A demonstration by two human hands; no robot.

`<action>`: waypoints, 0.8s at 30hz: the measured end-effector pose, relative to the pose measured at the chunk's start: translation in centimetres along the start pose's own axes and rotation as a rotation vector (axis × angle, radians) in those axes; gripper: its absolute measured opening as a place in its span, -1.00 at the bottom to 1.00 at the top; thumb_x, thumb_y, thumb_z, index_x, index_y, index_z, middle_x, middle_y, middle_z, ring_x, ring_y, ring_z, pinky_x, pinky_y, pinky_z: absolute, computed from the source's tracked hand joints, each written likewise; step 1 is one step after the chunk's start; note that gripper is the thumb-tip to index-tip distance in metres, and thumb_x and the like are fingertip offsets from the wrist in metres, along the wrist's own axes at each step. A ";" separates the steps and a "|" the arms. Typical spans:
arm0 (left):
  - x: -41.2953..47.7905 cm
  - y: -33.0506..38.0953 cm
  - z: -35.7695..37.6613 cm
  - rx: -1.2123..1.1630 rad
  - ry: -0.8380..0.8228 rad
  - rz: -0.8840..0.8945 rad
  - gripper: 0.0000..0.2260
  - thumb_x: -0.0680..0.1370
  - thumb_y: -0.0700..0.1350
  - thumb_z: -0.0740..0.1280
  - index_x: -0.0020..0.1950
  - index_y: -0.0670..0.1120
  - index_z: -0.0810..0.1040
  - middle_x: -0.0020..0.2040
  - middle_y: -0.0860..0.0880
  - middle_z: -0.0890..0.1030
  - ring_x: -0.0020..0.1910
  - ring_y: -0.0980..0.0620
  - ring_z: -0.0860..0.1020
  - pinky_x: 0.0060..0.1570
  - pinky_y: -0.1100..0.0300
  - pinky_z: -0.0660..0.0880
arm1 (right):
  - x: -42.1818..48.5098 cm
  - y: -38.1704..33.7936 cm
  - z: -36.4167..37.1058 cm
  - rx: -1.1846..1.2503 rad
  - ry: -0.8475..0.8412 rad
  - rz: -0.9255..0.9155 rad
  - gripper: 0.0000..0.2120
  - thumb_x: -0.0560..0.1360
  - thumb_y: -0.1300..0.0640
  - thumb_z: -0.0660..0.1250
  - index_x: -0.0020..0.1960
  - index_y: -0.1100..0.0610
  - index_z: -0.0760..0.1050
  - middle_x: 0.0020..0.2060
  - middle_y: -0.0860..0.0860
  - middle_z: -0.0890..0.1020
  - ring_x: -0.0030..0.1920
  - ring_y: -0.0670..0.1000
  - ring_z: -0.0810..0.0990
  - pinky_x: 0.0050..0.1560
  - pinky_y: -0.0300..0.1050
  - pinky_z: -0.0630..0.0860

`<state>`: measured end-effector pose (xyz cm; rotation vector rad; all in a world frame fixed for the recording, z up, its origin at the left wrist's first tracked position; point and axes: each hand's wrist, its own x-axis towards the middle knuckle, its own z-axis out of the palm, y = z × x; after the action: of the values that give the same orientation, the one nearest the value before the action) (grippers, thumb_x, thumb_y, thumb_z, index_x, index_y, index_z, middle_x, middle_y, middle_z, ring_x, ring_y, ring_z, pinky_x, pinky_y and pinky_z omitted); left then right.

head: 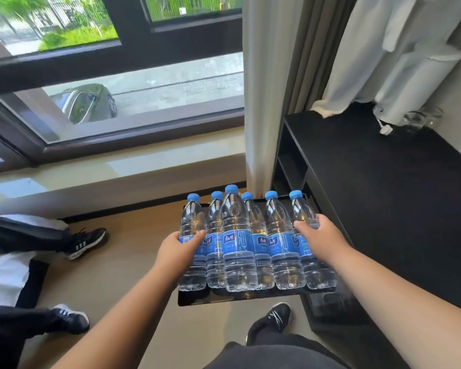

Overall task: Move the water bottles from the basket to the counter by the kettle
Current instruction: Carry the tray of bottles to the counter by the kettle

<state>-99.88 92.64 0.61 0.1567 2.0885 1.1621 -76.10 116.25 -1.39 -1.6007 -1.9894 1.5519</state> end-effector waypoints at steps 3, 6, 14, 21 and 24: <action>2.7 3.1 2.2 -0.003 -0.013 0.006 -0.70 0.53 0.08 0.51 0.12 -0.07 0.61 -0.08 -0.08 0.76 -0.17 -0.06 0.76 -0.07 -0.09 0.70 | 3.7 -1.0 -1.9 -0.002 0.015 0.000 -0.79 0.53 -0.18 0.37 0.04 -0.08 0.49 -0.07 -0.06 0.66 -0.08 -0.01 0.64 -0.20 -0.05 0.48; 5.3 6.2 4.9 0.009 -0.052 0.023 -0.69 0.53 0.08 0.51 0.14 -0.08 0.61 -0.07 -0.09 0.76 -0.17 -0.06 0.76 -0.08 -0.09 0.70 | 6.9 -1.1 -4.2 0.018 0.048 0.016 -0.75 0.51 -0.19 0.38 0.07 -0.07 0.49 -0.06 -0.07 0.66 -0.06 -0.02 0.63 -0.15 -0.03 0.49; 10.9 13.0 13.6 0.093 -0.182 0.043 -0.65 0.49 0.11 0.54 0.14 -0.07 0.61 -0.15 -0.03 0.77 -0.22 -0.04 0.76 -0.30 0.08 0.67 | 12.8 0.5 -11.4 0.064 0.180 0.115 -0.66 0.48 -0.23 0.40 0.14 -0.08 0.47 -0.04 -0.11 0.63 -0.09 -0.09 0.59 -0.23 -0.11 0.43; 14.5 17.4 20.2 0.241 -0.268 0.110 -0.66 0.48 0.18 0.52 0.12 0.00 0.64 -0.14 0.01 0.77 -0.26 0.07 0.75 -0.30 0.14 0.61 | 14.4 3.5 -15.0 0.124 0.308 0.208 -0.67 0.50 -0.20 0.42 0.03 0.06 0.57 -0.16 -0.09 0.67 -0.19 -0.12 0.59 -0.29 -0.20 0.38; 16.0 19.0 23.1 0.300 -0.321 0.156 -0.65 0.46 0.22 0.52 0.09 0.02 0.65 -0.17 0.04 0.76 -0.28 0.09 0.74 -0.31 0.16 0.58 | 14.1 4.6 -16.3 0.160 0.377 0.265 -0.69 0.50 -0.22 0.42 -0.04 0.02 0.55 -0.19 -0.10 0.66 -0.22 -0.13 0.59 -0.32 -0.21 0.38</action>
<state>-100.93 126.46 -0.69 0.6160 1.9732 0.8387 -68.42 136.74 -3.95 -1.9740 -1.4718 1.3204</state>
